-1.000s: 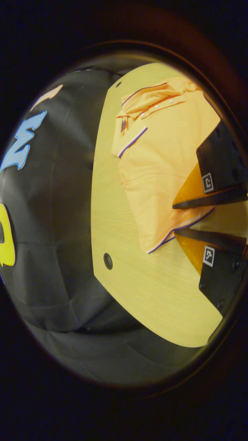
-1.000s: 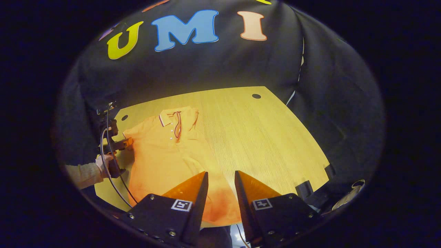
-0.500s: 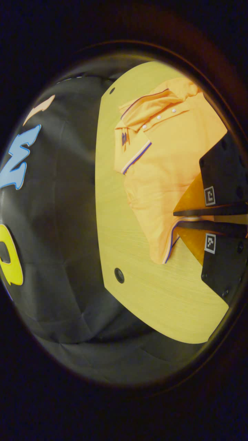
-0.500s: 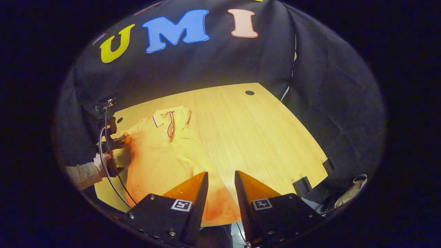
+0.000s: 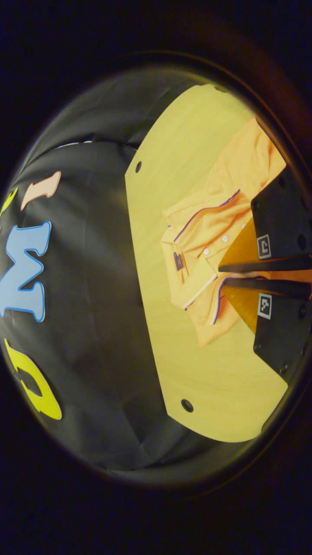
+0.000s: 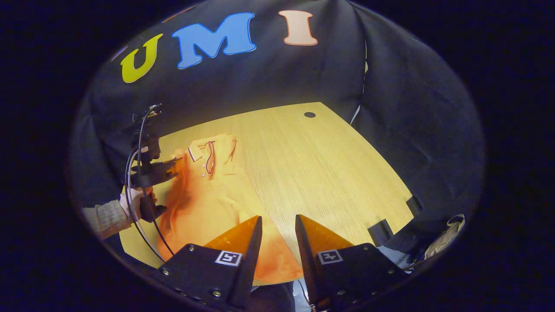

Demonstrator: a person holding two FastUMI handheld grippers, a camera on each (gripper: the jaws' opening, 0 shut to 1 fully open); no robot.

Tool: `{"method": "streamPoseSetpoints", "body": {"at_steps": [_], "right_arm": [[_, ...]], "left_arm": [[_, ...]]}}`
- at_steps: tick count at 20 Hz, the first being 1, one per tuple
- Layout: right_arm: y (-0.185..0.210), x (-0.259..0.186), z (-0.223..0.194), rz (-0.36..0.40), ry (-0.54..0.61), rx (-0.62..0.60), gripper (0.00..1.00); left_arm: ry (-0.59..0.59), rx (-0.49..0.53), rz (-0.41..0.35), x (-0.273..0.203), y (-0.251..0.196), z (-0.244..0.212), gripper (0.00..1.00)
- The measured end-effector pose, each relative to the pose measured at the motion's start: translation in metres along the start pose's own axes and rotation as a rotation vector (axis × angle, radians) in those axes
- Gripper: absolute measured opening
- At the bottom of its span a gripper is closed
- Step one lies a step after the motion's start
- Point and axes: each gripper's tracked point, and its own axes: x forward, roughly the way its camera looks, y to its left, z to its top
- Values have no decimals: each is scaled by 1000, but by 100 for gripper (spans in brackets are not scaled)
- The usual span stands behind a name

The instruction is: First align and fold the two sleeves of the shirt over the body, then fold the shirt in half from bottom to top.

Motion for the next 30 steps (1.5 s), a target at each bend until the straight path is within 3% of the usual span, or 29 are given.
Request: {"method": "streamPoseSetpoints", "body": {"at_steps": [1, 2, 4, 6, 12, 15, 17, 23, 30], "right_arm": [[-1, 0, -1, 0, 0, 3, 49], [-1, 1, -1, -1, 2, 6, 49], [-2, 3, -4, 1, 8, 12, 49], [-4, 6, -10, 12, 24, 11, 49], [-2, 25, -29, 66, 79, -37, 49], [2, 35, -41, 104, 122, -64, 49], [5, 41, -50, 126, 147, -87, 49], [15, 57, -66, 194, 217, -156, 49], [21, 74, -80, 251, 292, -251, 49]], "left_arm": [[5, 6, -15, 0, -8, -1, 19], [4, 14, -24, 0, -12, 2, 40], [2, 14, -31, -4, -16, 4, 56], [4, 10, -26, -9, -13, 2, 64], [11, -36, -2, -48, 7, -19, 62], [17, -85, 12, -74, 18, -32, 74], [19, -106, 35, -90, 29, -40, 94], [49, -161, 108, -133, 54, -70, 96], [121, -190, 151, -186, 48, -126, 96]]}}
